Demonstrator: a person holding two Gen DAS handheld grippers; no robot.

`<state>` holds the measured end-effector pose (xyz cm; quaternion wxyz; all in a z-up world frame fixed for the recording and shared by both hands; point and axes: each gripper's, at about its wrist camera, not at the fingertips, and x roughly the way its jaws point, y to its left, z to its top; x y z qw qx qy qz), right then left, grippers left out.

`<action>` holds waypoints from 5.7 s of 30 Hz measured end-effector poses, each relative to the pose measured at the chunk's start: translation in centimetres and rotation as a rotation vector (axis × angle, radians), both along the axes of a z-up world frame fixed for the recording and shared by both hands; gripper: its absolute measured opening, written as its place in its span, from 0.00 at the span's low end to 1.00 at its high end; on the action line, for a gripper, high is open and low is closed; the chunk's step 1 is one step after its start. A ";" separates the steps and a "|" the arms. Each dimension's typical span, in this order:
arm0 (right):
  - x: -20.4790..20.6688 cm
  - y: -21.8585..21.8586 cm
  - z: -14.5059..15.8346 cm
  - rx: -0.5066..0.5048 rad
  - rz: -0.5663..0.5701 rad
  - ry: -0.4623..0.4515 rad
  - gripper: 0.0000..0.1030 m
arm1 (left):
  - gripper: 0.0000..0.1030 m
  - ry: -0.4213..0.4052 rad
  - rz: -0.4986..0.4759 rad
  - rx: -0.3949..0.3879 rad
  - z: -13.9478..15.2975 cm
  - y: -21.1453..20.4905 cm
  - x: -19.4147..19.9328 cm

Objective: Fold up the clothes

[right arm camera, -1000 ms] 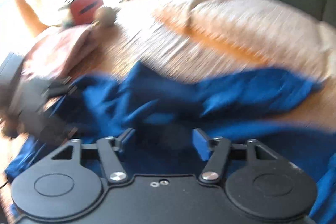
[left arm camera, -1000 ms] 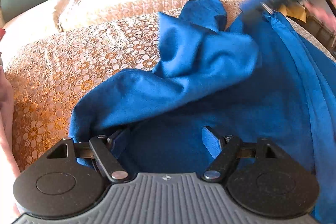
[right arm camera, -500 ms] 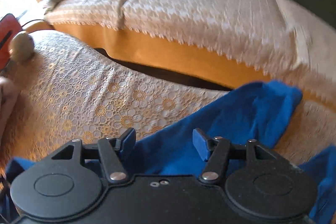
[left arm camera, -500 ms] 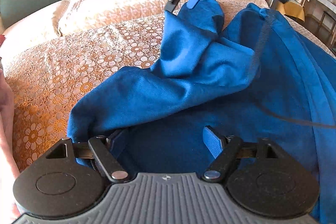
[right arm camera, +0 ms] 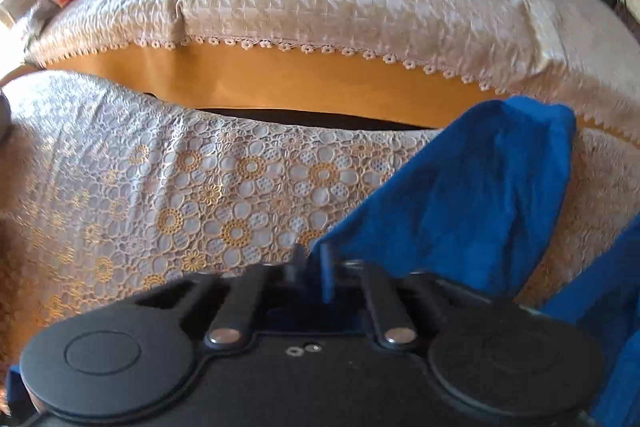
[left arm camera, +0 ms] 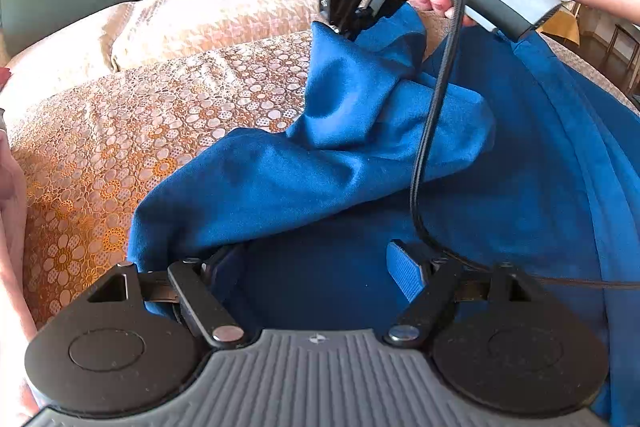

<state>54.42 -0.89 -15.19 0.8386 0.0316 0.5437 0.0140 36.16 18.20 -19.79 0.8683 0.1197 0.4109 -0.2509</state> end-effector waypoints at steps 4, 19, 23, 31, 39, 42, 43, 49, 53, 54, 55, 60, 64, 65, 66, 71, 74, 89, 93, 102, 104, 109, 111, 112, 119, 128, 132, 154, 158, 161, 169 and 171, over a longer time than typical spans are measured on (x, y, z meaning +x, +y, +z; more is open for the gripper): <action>-1.3 -1.9 1.4 0.051 -0.034 -0.058 0.32 | 0.75 0.001 0.004 0.000 0.0 -0.1 0.0; -23.0 -12.5 5.4 0.200 -0.097 -0.214 0.43 | 0.75 0.012 0.046 0.016 0.2 -0.6 -0.1; -26.3 -12.5 1.6 0.192 -0.079 -0.132 0.69 | 0.75 0.008 0.052 0.023 0.2 -0.6 -0.2; -23.9 -13.2 4.3 0.190 0.013 -0.188 1.00 | 0.75 -0.049 -0.142 0.014 2.0 -1.5 -3.7; -13.7 -10.6 6.0 0.066 0.133 -0.267 1.00 | 0.75 -0.033 -0.195 0.034 0.6 -5.0 -3.1; -10.4 -8.8 4.2 0.030 0.130 -0.248 1.00 | 0.75 -0.024 -0.177 0.022 0.1 -5.0 -2.7; -9.4 -8.0 3.5 0.009 0.128 -0.248 1.00 | 0.75 -0.023 -0.177 0.019 0.1 -5.0 -2.6; -6.9 -5.4 1.0 -0.060 0.123 -0.253 1.00 | 0.76 -0.026 -0.180 0.011 0.1 -4.6 -2.7; -6.0 -4.7 -0.1 -0.086 0.107 -0.212 1.00 | 0.76 -0.028 -0.178 0.010 0.1 -4.7 -2.7; -5.9 -4.8 -0.2 -0.083 0.089 -0.203 1.00 | 0.76 -0.027 -0.177 0.011 0.1 -4.8 -2.7; -5.8 -5.0 -0.4 -0.082 0.078 -0.195 1.00 | 0.76 -0.026 -0.177 0.012 0.1 -4.9 -2.6; -6.2 -6.6 1.0 -0.021 0.023 -0.203 1.00 | 0.76 -0.022 -0.168 0.012 0.1 -5.1 -2.5; -8.3 -9.1 4.3 0.081 -0.033 -0.266 1.00 | 0.76 -0.018 -0.161 0.014 0.1 -5.2 -2.5; -9.2 -9.8 5.2 0.107 -0.044 -0.283 1.00 | 0.76 -0.017 -0.158 0.015 0.1 -5.3 -2.5; -10.4 -10.7 6.2 0.138 -0.059 -0.303 1.00 | 0.76 -0.015 -0.156 0.017 0.2 -5.4 -2.5; -17.3 -16.3 9.7 0.247 -0.192 -0.391 1.00 | 0.76 -0.005 -0.140 0.025 0.3 -5.5 -2.5; -21.9 -20.7 9.6 0.357 -0.345 -0.419 1.00 | 0.76 0.001 -0.126 0.027 0.3 -5.6 -2.7; -31.9 -29.3 0.3 0.386 -0.660 -0.337 1.00 | 0.76 -0.038 -0.153 0.076 0.9 -5.8 -3.3; -30.1 -25.6 2.5 0.401 -0.323 -0.401 1.00 | 0.76 -0.101 -0.201 0.100 1.4 -5.3 -4.1; -19.5 -12.6 3.0 0.463 0.367 -0.320 1.00 | 0.76 -0.080 -0.161 0.070 1.7 -2.6 -3.1; -17.3 -10.4 2.9 0.451 0.448 -0.304 1.00 | 0.76 -0.073 -0.146 0.068 1.7 -1.8 -2.7; -13.9 -4.6 2.9 0.398 0.600 -0.258 1.00 | 0.76 -0.011 -0.119 0.066 1.0 0.1 -1.3; -13.0 -3.1 2.5 0.387 0.638 -0.227 1.00 | 0.76 0.011 -0.126 0.046 0.8 0.4 -0.9; -12.4 -2.1 2.1 0.389 0.660 -0.201 1.00 | 0.76 0.020 -0.130 0.035 0.8 0.5 -0.8; -12.0 1.3 1.0 0.333 0.770 -0.096 1.00 | 0.76 0.008 -0.228 -0.038 1.7 -1.5 -1.4; -13.3 1.0 9.4 0.259 0.836 -0.344 1.00 | 0.76 -0.054 -0.160 0.005 1.6 -6.0 1.9; -15.3 1.7 10.7 0.216 0.908 -0.404 1.00 | 0.76 -0.085 0.042 -0.123 2.6 -4.9 4.0; -15.6 -0.1 9.3 0.249 0.802 -0.430 1.00 | 0.76 -0.270 0.183 -0.089 4.3 -7.4 2.1; -16.2 0.1 9.0 0.259 0.804 -0.437 1.00 | 0.76 -0.297 0.308 -0.044 3.6 -6.2 1.9; -17.4 0.7 8.1 0.276 0.838 -0.422 1.00 | 0.76 -0.279 0.390 -0.031 3.1 -5.3 2.4; -18.1 0.2 6.3 0.320 0.793 -0.380 1.00 | 0.76 -0.177 0.312 -0.083 3.7 -2.0 0.8; -18.1 -0.2 6.5 0.339 0.786 -0.366 1.00 | 0.76 -0.157 0.286 -0.075 3.6 -1.1 -0.9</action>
